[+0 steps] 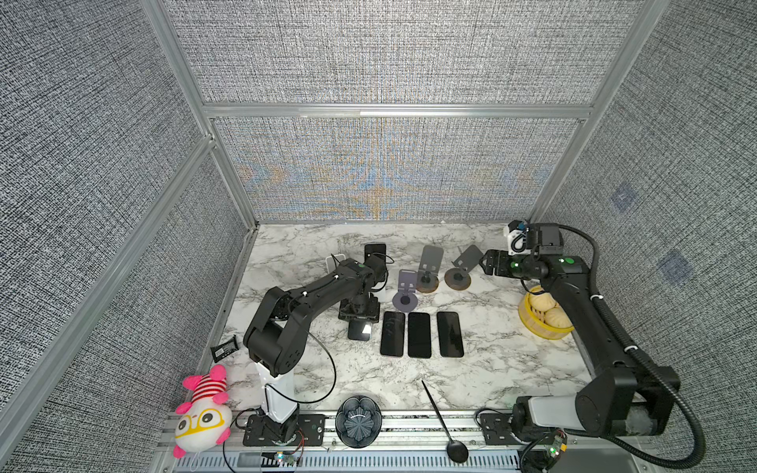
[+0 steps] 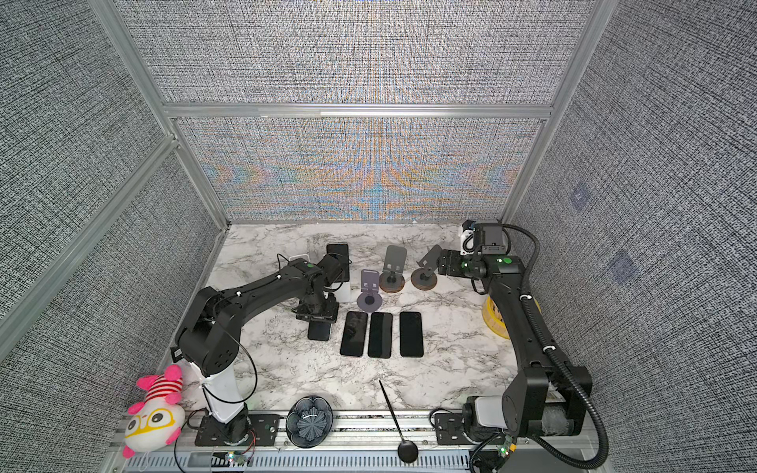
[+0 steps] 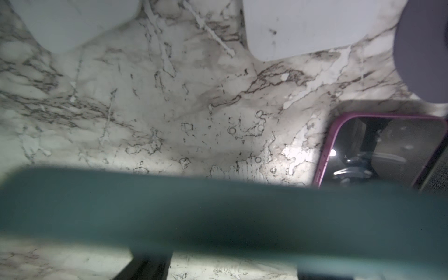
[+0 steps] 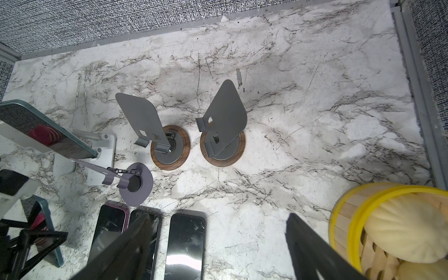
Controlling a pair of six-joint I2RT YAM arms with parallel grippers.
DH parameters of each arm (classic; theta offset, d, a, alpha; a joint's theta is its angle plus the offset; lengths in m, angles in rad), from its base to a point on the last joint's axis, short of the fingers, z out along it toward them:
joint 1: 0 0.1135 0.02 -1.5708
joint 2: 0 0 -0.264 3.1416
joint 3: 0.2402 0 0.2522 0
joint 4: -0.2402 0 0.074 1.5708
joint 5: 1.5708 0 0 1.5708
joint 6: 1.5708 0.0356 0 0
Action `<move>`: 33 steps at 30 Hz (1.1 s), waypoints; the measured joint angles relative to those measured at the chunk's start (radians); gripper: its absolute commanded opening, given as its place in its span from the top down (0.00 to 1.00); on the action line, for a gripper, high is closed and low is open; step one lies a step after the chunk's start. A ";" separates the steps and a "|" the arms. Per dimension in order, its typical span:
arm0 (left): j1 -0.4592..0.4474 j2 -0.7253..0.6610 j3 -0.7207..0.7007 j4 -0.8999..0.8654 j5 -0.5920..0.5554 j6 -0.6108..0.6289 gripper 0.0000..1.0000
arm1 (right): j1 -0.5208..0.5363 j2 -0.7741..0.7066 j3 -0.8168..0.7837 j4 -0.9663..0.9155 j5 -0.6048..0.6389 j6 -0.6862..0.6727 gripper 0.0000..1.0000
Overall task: Remove the phone from the phone stand
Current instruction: Place the phone at the center of the table.
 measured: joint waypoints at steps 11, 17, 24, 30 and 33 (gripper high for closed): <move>-0.019 0.044 -0.011 0.001 0.022 -0.008 1.00 | 0.000 -0.005 0.000 0.000 0.003 -0.007 0.13; -0.021 0.057 -0.012 0.002 0.021 -0.011 1.00 | 0.000 -0.011 -0.004 0.001 0.006 -0.010 0.12; -0.026 0.070 -0.023 0.001 0.025 -0.015 1.00 | 0.000 -0.021 -0.006 0.001 0.017 -0.011 0.13; -0.027 0.082 -0.027 0.003 0.035 -0.019 0.85 | 0.000 -0.030 -0.011 0.001 0.023 -0.014 0.12; -0.027 0.089 -0.027 0.003 0.041 -0.022 0.70 | 0.000 -0.035 -0.016 0.002 0.023 -0.014 0.13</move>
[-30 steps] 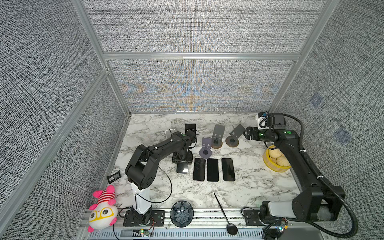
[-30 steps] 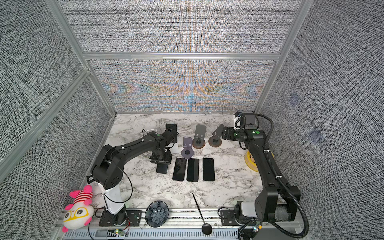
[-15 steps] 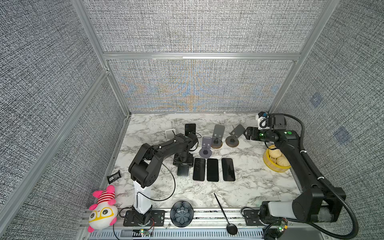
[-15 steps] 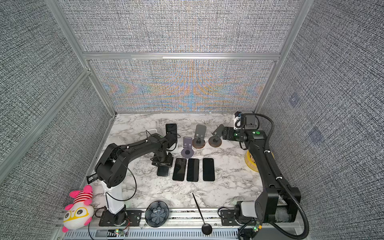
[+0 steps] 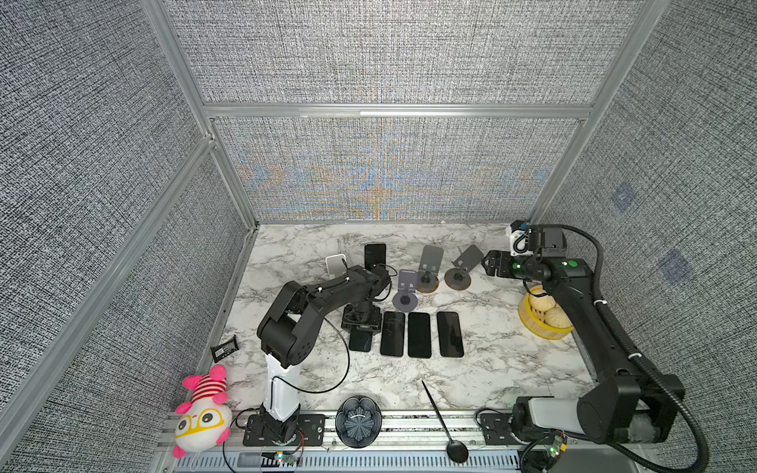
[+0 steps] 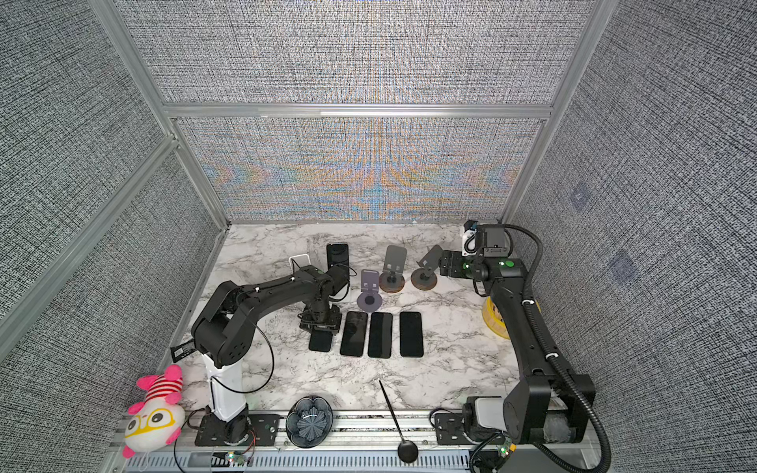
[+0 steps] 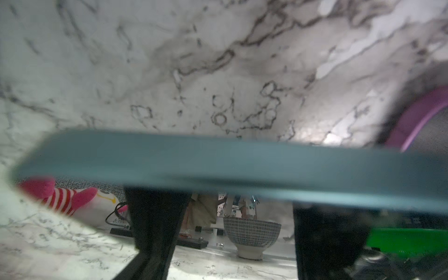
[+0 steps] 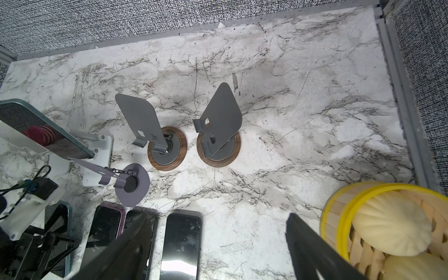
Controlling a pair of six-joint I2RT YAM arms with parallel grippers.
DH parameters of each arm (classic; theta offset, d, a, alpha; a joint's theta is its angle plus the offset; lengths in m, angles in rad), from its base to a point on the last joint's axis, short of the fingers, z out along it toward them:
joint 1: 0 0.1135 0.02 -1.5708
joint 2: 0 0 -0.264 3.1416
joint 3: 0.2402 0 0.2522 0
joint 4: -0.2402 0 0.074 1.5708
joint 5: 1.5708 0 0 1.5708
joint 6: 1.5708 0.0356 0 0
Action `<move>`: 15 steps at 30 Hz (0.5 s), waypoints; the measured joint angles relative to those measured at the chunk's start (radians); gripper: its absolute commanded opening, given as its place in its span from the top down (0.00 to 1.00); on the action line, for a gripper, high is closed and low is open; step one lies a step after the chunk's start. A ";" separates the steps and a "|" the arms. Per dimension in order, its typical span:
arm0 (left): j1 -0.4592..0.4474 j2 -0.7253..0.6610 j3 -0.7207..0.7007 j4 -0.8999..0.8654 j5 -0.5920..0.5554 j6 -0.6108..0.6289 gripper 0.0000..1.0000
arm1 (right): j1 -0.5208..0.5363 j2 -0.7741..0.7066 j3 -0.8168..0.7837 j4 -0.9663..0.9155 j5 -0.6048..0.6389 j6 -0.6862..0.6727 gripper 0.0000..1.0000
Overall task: Remove the phone from the phone stand
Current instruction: Place the phone at the center of the table.
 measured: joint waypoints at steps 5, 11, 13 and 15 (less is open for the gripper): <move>-0.001 0.008 0.000 0.003 0.002 -0.005 0.60 | 0.000 -0.002 -0.003 0.001 0.001 0.000 0.13; -0.001 0.011 0.002 0.003 0.008 -0.011 0.55 | 0.000 -0.002 -0.010 0.003 0.004 0.000 0.13; -0.002 0.011 0.002 0.003 0.008 -0.011 0.54 | 0.000 -0.003 -0.010 0.004 0.004 0.000 0.13; -0.002 0.017 0.003 0.003 0.011 -0.011 0.53 | 0.000 -0.005 -0.010 0.004 0.004 0.000 0.13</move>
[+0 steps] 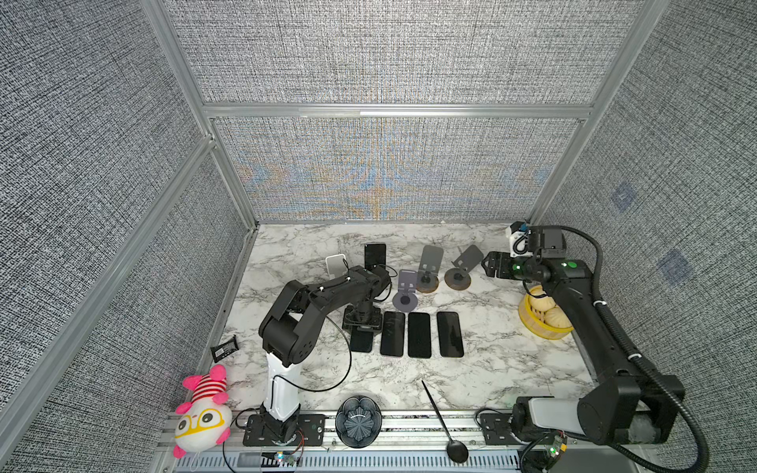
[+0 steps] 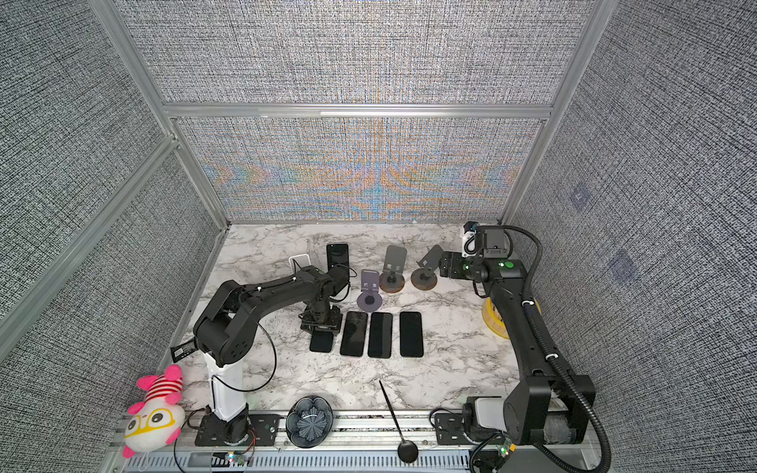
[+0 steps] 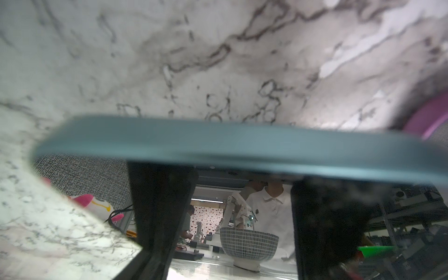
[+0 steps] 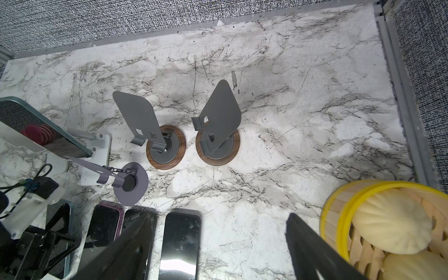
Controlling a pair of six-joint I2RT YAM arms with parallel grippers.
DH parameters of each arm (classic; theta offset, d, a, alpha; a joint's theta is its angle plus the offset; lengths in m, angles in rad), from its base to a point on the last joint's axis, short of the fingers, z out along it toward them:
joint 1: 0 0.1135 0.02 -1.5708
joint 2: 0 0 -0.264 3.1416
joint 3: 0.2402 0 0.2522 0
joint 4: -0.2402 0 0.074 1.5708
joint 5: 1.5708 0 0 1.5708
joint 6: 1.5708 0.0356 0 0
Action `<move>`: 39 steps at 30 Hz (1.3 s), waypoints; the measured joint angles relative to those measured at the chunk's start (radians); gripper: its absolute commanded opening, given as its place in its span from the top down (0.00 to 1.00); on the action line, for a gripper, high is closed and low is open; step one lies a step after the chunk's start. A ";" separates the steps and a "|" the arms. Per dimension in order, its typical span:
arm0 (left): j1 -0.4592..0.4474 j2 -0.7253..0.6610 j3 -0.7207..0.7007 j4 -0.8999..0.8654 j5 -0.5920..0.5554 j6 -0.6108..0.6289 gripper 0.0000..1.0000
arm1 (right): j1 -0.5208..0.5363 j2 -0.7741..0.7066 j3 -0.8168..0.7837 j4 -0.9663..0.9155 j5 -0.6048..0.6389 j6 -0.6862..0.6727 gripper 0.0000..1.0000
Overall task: Remove the phone from the phone stand
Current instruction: Place the phone at the center of the table.
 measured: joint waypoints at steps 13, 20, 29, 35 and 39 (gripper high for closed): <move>0.001 0.014 0.007 -0.003 0.033 0.001 0.46 | 0.000 -0.009 -0.001 0.003 0.003 0.000 0.13; 0.001 0.019 0.011 -0.008 0.035 0.004 0.41 | 0.000 -0.012 -0.001 0.003 0.003 -0.001 0.13; 0.001 0.026 0.019 -0.016 0.041 0.019 0.35 | 0.000 -0.015 -0.001 0.003 0.003 -0.007 0.13; 0.001 0.029 0.026 -0.021 0.046 0.019 0.29 | 0.000 -0.016 -0.001 0.003 0.003 -0.011 0.13; 0.000 0.030 0.026 -0.023 0.047 0.019 0.26 | 0.000 -0.020 -0.005 0.003 0.003 -0.011 0.13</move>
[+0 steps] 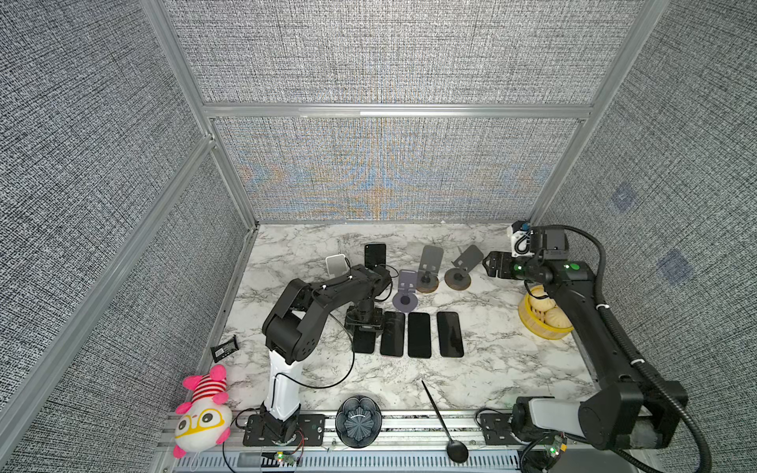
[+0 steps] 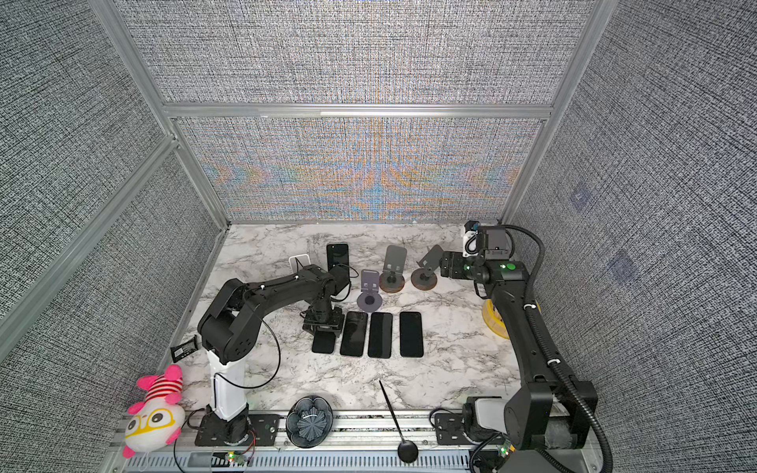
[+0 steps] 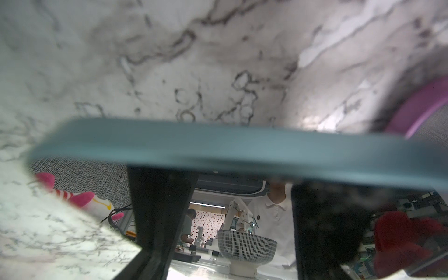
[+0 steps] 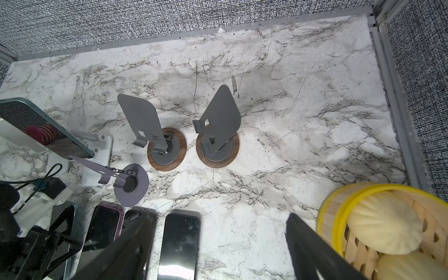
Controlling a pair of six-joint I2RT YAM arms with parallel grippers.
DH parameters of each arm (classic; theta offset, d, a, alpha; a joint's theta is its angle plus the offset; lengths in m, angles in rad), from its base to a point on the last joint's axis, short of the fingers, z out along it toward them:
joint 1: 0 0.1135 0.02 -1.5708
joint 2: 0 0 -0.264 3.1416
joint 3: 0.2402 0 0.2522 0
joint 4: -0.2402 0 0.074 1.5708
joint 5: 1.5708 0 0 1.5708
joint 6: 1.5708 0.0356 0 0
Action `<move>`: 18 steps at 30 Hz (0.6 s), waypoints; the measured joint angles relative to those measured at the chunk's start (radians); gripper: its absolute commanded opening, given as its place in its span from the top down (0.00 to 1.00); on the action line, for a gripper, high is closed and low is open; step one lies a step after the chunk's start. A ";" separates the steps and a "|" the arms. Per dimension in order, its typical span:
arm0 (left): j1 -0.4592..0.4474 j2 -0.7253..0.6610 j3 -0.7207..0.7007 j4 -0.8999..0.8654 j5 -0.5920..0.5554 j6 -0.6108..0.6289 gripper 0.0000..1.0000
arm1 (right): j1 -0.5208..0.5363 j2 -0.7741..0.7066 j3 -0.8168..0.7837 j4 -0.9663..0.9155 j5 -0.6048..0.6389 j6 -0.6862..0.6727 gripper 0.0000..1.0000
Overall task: Remove the phone from the phone stand
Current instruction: Place the phone at the center of the table.
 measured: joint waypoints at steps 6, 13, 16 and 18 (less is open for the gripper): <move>-0.003 -0.003 -0.003 0.003 -0.003 0.000 0.21 | 0.000 0.000 -0.001 0.000 0.000 0.000 0.12; -0.003 -0.004 -0.004 -0.001 -0.005 0.000 0.16 | 0.000 -0.003 -0.002 0.000 0.000 0.000 0.12; -0.003 -0.007 -0.004 -0.001 -0.006 0.000 0.16 | 0.000 -0.005 -0.002 0.000 0.000 0.000 0.13; -0.003 -0.011 -0.004 0.000 -0.012 0.000 0.16 | 0.000 -0.006 -0.002 0.000 0.000 0.000 0.13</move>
